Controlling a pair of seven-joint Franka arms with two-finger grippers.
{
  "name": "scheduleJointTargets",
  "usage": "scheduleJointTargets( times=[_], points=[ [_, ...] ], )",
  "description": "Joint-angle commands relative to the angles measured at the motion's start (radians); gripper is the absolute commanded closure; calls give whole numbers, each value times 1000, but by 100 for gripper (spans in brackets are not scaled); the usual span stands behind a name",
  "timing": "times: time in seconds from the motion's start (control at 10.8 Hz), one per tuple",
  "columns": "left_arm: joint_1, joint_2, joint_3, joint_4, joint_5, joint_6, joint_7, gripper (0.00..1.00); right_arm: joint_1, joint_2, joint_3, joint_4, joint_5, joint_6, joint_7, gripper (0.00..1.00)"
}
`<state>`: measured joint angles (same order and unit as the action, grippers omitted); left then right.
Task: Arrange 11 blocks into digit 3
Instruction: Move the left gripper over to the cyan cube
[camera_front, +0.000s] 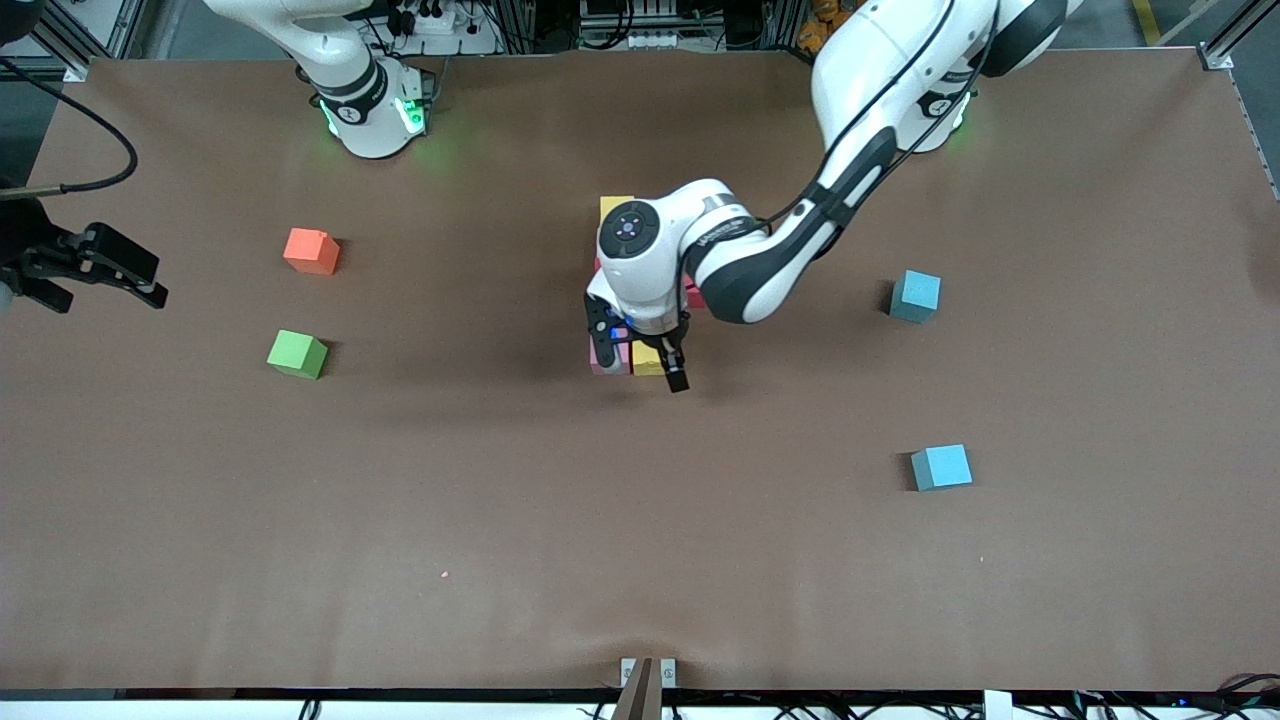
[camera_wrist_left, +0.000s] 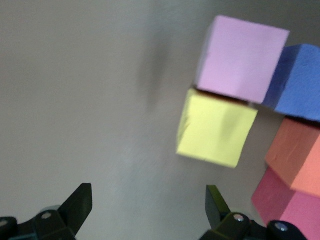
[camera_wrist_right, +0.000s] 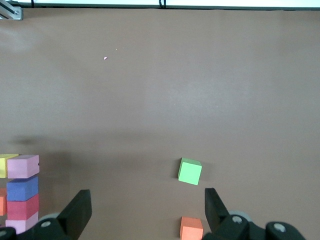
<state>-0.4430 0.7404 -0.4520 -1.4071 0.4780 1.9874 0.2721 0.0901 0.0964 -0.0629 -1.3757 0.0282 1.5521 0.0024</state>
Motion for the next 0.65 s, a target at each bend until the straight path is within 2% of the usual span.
scheduleJointTargets(
  times=[0.0, 0.37, 0.55],
  points=[
    [94, -79, -13, -16, -90, -60, -5, 0, 0, -33, -6, -13, 6, -17, -1, 0],
    [289, -154, -2, -16, -102, -94, -37, 0, -29, -47, -9, -6, 12, -17, -39, 0],
    [387, -161, 1, -15, -104, -94, -37, 0, -32, -46, -12, -6, 13, -18, -41, 0]
  ],
)
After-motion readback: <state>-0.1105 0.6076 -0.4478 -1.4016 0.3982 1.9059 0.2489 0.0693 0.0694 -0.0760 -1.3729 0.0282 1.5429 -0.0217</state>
